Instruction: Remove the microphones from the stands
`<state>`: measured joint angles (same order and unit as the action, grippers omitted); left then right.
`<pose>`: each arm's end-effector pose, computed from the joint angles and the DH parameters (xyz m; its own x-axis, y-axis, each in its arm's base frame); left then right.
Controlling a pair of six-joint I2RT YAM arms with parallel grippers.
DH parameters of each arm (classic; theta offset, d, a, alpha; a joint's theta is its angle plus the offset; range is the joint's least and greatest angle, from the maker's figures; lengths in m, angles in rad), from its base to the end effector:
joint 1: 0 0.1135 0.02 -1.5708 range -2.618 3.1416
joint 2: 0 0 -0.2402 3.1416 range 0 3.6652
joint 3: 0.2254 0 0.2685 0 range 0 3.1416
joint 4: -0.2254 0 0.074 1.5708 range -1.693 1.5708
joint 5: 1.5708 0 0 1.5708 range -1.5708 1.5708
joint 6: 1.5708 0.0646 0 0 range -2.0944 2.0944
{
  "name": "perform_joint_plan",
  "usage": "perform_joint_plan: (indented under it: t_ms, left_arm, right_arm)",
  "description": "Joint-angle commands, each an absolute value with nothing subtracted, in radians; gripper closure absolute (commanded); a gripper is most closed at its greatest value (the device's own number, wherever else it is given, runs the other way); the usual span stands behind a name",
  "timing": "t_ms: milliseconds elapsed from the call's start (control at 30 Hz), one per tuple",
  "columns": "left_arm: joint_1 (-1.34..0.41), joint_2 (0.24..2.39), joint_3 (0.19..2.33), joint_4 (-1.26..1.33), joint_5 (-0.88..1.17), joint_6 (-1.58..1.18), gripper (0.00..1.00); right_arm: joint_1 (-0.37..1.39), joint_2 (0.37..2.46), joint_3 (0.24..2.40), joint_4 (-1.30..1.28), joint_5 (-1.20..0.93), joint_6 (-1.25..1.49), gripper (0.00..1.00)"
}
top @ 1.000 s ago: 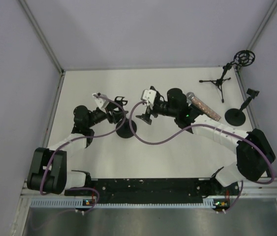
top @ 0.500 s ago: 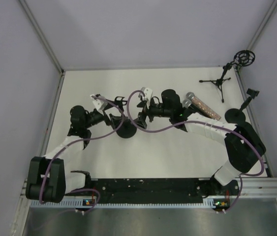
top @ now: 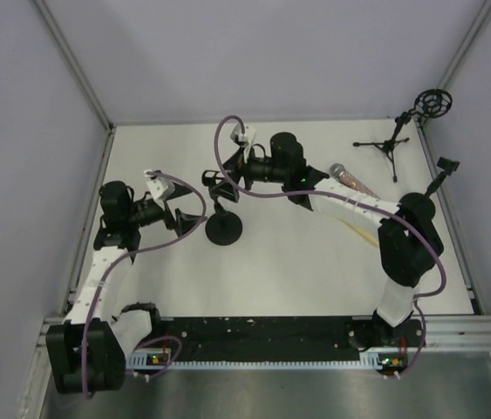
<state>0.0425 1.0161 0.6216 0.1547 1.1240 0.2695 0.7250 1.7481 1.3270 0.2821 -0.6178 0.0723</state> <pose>0.2594 -0.0473 0.2483 -0.0006 0.1151 -0.9934 0.8891 0.4547 0.0522 0.3129 0.3272 0.2802 -0.1735 -0.0750 -0.9820 -0.9599 0.2358 0.1516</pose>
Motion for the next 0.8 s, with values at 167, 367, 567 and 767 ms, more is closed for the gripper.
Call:
perform_joint_plan:
  t_ms: [167, 367, 567, 767]
  left_arm:
    - [0.192, 0.925, 0.649, -0.029, 1.198, 0.342, 0.01]
    - [0.206, 0.894, 0.563, 0.178, 1.192, 0.192, 0.01]
    - [0.212, 0.897, 0.548, 0.187, 1.190, 0.178, 0.01]
    - [0.213, 0.896, 0.531, 0.224, 1.189, 0.149, 0.01]
  right_arm:
    - [0.736, 1.874, 1.448, 0.253, -0.690, 0.118, 0.27]
    - [0.742, 1.878, 1.404, 0.307, -0.724, 0.129, 0.53]
    - [0.742, 1.835, 1.295, 0.356, -0.681, 0.071, 0.73]
    - [0.745, 1.827, 1.223, 0.380, -0.641, 0.019, 0.80]
